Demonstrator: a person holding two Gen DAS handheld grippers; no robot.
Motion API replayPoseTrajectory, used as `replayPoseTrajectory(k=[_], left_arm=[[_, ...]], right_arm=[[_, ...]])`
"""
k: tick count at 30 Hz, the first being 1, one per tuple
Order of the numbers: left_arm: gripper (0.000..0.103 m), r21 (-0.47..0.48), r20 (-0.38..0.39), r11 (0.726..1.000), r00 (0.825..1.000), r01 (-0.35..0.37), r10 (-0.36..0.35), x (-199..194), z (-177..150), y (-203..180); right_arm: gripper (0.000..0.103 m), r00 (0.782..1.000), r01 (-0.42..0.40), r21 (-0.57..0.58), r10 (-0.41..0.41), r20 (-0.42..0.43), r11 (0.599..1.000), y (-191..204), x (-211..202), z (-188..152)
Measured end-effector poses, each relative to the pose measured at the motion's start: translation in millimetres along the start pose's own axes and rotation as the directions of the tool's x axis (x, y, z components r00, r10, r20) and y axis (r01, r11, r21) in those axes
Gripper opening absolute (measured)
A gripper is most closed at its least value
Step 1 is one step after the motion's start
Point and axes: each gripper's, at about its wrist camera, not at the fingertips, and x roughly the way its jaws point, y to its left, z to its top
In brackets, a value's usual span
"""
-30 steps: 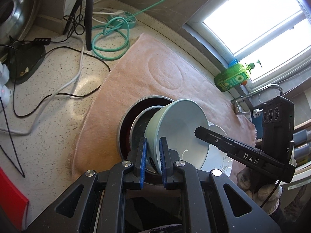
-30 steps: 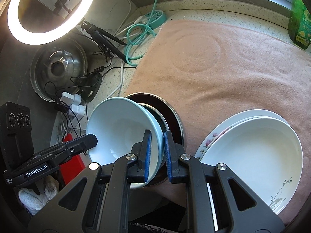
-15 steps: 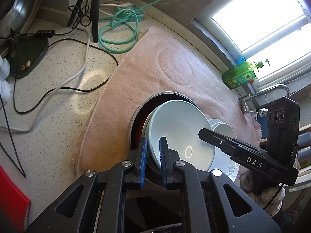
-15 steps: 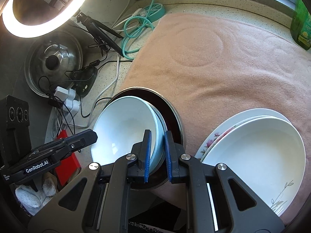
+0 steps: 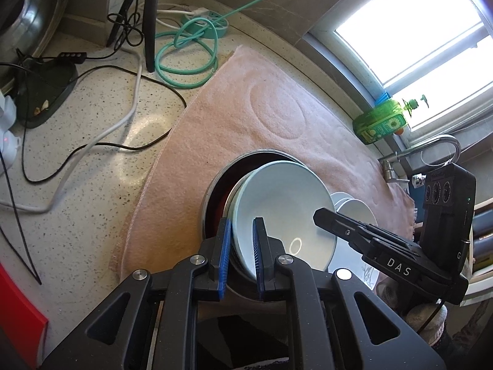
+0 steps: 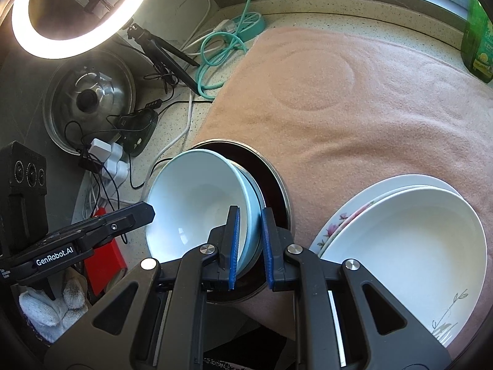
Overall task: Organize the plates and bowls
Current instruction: 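Lower the white bowl into the red-outside steel bowl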
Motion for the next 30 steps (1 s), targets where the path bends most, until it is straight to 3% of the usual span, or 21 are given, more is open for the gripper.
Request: replayPoseTrajectory(k=[12,24,28,30], left_arm=[[0.011,-0.006,-0.009,1.0,1.0,0.012,-0.012,1.4,3.6,2.1],[0.011,-0.04,0.029,0.999,0.999,0.026,-0.024,-12.8,5.1,13.9],[0.014,-0.057,0.053,0.998,0.998,0.027,-0.024,-21.1,3.0,22.3],[0.014,-0.063,0.057,0.998,0.998,0.018,-0.015,-22.5,1.2,26.9]], right_arm=[[0.016,0.999,-0.016,0.019,0.016,-0.033,1.0,-2.6,2.1,4.9],[0.017,0.999,-0.045,0.072,0.045,-0.002,0.996,-13.0,-14.1,3.5],[0.036,0.998,-0.042,0.105,0.038,0.041,0.994,-24.0,-28.2,0.7],[0.038,0.998,-0.04,0.13,0.033,0.055,0.991,-31.6,-33.2,-0.9]])
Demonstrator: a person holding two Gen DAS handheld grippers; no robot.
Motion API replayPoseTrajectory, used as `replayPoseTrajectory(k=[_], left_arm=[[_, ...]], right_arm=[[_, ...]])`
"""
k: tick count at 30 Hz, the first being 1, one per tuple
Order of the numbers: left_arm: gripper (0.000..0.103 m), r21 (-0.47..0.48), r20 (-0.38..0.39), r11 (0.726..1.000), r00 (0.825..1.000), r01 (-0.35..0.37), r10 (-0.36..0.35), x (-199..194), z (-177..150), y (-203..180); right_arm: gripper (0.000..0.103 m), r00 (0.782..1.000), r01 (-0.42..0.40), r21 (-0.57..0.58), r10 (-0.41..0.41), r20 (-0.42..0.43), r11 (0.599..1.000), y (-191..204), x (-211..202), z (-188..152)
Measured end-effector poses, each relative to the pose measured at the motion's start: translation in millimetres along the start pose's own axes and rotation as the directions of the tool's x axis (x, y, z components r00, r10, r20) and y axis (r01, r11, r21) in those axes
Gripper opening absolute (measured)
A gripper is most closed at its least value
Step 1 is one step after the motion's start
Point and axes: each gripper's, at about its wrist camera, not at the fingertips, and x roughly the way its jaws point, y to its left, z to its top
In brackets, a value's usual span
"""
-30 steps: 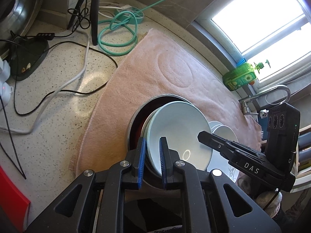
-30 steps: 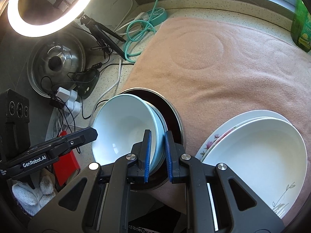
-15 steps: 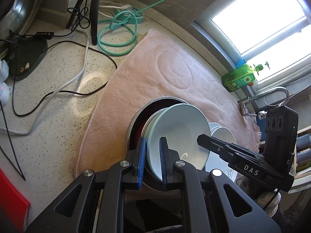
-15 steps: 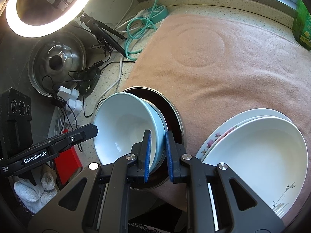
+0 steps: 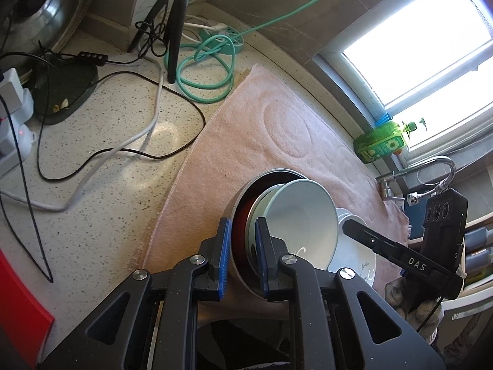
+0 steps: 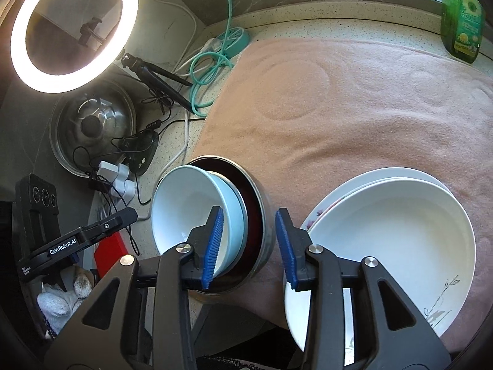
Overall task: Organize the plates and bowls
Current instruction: 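Lower the white bowl into the red-outside steel bowl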
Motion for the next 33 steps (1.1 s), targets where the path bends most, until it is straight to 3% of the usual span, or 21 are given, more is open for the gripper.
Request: replayPoseTrajectory(k=[3,7,20,26,33], left_arm=[[0.014,-0.016,-0.009,1.0,1.0,-0.004,0.004,2.3,-3.1,6.8],[0.014,-0.038,-0.018,0.999,1.0,0.01,-0.01,5.3,-8.1,13.8],[0.015,-0.011,-0.048,1.0,0.999,0.018,-0.018,15.7,-14.5,9.8],[0.015,0.001,-0.051,1.0,0.999,0.015,-0.015,19.5,-13.3,7.5],[0.015,0.006,-0.065,1.0,0.998,0.017,-0.017,27.4,-11.7,8.0]], right_arm=[[0.039,1.0,-0.007,0.041,0.006,0.008,0.999,-11.9,-3.9,0.0],[0.053,0.999,-0.025,0.09,0.023,0.022,0.996,-25.6,-6.6,-1.9],[0.053,1.0,-0.02,0.031,0.02,0.007,0.999,-17.3,0.1,-3.8],[0.038,1.0,-0.003,0.027,0.003,-0.021,1.0,-15.2,12.5,-4.0],[0.029,0.999,-0.011,0.019,0.012,-0.043,1.0,-11.9,24.2,-4.5]])
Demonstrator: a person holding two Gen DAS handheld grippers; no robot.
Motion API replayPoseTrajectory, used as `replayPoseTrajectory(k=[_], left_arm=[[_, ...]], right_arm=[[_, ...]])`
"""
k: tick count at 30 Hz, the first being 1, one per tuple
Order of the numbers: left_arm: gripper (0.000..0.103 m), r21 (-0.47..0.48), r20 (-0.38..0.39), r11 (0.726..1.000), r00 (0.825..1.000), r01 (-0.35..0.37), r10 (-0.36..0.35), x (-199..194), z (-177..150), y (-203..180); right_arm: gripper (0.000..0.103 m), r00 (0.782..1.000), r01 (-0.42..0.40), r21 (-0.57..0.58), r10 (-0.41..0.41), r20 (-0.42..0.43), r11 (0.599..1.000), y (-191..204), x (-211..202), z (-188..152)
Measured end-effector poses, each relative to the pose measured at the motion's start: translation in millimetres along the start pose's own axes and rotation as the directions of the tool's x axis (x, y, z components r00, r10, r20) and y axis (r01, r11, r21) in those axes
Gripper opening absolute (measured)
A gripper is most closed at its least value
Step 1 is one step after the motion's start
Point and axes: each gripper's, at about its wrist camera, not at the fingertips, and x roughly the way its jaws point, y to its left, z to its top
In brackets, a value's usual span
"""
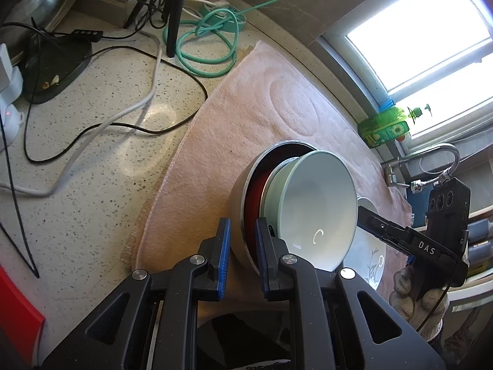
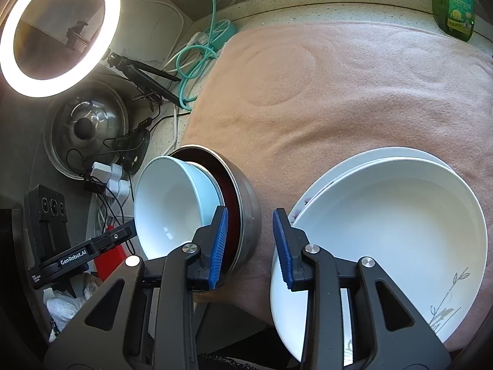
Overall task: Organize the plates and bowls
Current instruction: 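Lower the white bowl into the red-outside steel bowl, then carry the nested bowls onto the plate stack and open both grippers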
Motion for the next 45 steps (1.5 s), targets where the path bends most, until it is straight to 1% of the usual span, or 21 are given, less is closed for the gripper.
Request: replayPoseTrajectory(k=[4,6,13,18,22,23,26,35,40,45], left_arm=[[0.015,0.009,-0.005,1.0,1.0,0.001,-0.001,4.0,1.0,0.3],[0.015,0.012,-0.001,1.0,1.0,0.004,-0.004,4.0,3.0,1.3],[0.014,0.007,0.0,1.0,1.0,0.007,-0.007,2.7,3.7,6.7],[0.014,0.036,-0.02,0.999,1.0,0.004,-0.004,5.8,5.1,2.9],[0.014,0.044,-0.037,0.999,0.999,0.012,-0.01,10.1,5.7,0.7],[0.011,0.044,-0.041,0.999,0.999,0.014,-0.012,11.6,5.8,0.6],[0.008,0.035,-0.045,0.999,0.999,0.019,-0.017,13.7,5.6,1.0],[0.007,0.064,-0.044,0.998,0.999,-0.019,0.022,13.9,5.6,-5.4],[0.007,0.063,-0.03,0.998,0.999,-0.024,0.026,10.4,5.5,-9.0],[0.007,0.086,-0.012,0.996,0.999,-0.031,0.032,3.2,6.6,-17.0]], right_arm=[[0.024,1.0,0.007,-0.007,-0.007,-0.005,1.0,3.7,7.3,-1.1],[0.02,1.0,0.002,0.003,-0.002,-0.008,1.0,3.1,10.5,-1.6],[0.017,1.0,0.005,0.015,-0.005,0.009,1.0,5.4,10.8,-3.1],[0.017,1.0,-0.001,0.034,0.0,0.013,0.999,3.5,10.9,-3.3],[0.012,1.0,0.001,0.039,-0.001,0.0,0.999,1.0,13.1,-2.1],[0.011,1.0,0.004,0.036,-0.004,-0.005,0.999,1.0,14.2,-2.4],[0.011,1.0,0.011,0.027,-0.01,-0.005,1.0,1.9,15.2,-3.5],[0.01,1.0,0.014,0.03,-0.014,-0.009,0.999,3.1,14.6,-1.8],[0.01,1.0,0.014,0.028,-0.015,0.007,1.0,4.7,9.0,-2.5],[0.01,0.999,0.006,0.031,-0.008,0.035,0.999,4.4,-4.5,-1.9]])
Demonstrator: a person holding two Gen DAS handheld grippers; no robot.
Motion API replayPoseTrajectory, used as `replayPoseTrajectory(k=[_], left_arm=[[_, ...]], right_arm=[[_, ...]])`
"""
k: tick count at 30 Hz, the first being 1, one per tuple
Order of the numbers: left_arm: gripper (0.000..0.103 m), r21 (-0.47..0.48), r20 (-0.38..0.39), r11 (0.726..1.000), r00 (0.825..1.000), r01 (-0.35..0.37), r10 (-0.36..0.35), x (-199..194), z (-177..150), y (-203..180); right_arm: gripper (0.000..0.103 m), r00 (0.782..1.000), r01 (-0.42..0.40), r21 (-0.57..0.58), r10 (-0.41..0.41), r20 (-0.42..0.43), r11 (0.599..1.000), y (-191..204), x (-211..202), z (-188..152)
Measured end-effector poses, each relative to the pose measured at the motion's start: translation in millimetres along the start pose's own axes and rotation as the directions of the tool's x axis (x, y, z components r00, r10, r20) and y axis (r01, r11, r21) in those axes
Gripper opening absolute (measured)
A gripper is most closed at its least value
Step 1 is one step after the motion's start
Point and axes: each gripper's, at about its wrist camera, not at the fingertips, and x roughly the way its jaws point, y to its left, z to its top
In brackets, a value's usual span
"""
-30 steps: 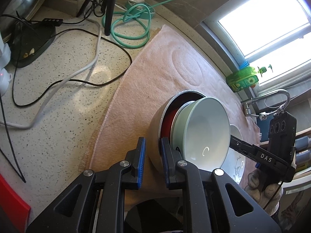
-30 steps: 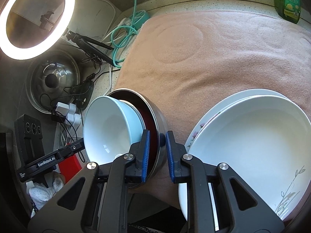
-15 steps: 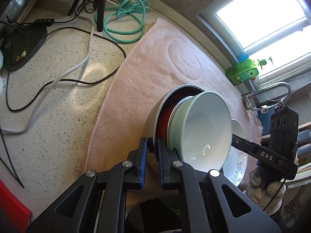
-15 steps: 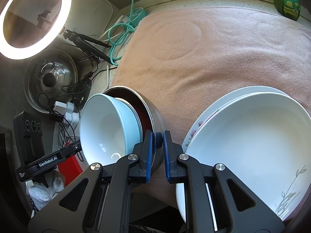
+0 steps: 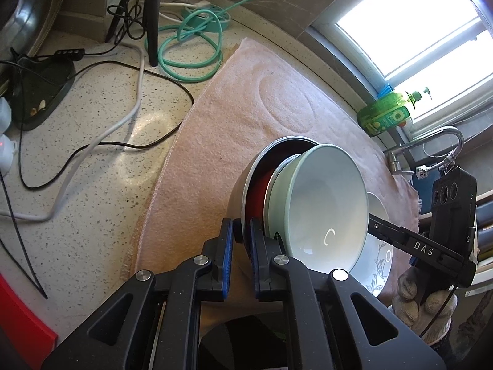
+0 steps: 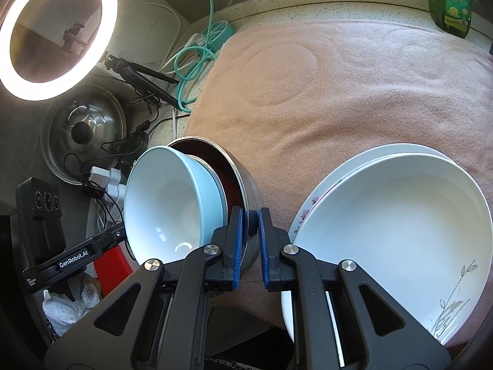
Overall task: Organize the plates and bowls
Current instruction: 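Carry the nested bowls onto the plate stack and open both grippers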
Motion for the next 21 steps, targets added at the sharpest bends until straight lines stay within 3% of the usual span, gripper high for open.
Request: replayPoseTrajectory(k=[10,21], left_arm=[[0.007,0.04,0.066,0.999,0.998,0.005,-0.007,-24.3,3.3,-38.2],[0.007,0.079,0.072,0.995,0.995,0.063,-0.069,-13.5,-5.4,-95.1]], right_arm=[[0.01,0.998,-0.029,-0.021,0.03,0.062,0.999,-7.4,-55.0,0.0],[0.011,0.993,0.029,0.005,-0.029,0.111,1.0,-50.2,-115.9,-15.3]])
